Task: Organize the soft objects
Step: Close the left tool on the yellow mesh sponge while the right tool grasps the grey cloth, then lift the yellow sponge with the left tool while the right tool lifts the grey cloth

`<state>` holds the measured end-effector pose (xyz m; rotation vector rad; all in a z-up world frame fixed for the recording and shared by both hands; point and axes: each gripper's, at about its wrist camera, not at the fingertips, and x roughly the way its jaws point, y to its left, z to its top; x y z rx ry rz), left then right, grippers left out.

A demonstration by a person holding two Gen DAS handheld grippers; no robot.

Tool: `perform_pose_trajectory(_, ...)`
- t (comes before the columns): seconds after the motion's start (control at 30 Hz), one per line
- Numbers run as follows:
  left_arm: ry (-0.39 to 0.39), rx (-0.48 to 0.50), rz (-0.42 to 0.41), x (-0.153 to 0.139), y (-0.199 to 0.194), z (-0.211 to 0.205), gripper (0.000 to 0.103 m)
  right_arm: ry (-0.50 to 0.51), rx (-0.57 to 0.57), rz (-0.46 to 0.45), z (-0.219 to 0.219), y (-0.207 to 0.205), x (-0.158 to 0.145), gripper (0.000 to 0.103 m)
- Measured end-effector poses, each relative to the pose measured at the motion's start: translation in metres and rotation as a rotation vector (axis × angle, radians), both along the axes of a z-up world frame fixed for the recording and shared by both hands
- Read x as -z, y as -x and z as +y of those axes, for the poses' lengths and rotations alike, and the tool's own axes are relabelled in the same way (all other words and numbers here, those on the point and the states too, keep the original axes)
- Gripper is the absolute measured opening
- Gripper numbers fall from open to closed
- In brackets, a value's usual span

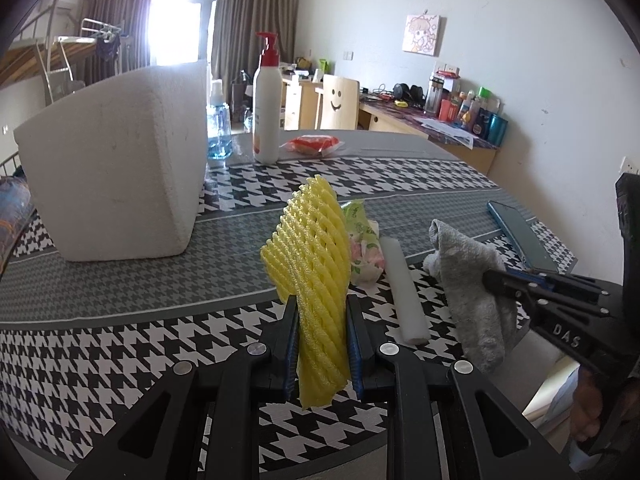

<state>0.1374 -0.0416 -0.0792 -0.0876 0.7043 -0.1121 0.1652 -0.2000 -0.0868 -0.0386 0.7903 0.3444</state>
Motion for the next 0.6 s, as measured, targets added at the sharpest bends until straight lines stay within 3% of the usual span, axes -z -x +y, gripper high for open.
perform_pose_trajectory(0.6, -0.037, 0.012, -0.084, -0.023, 0.020, 0.003, 0.022, -0.041, -0.002, -0.133, -0.002, 0.025, -0.040, 0.008)
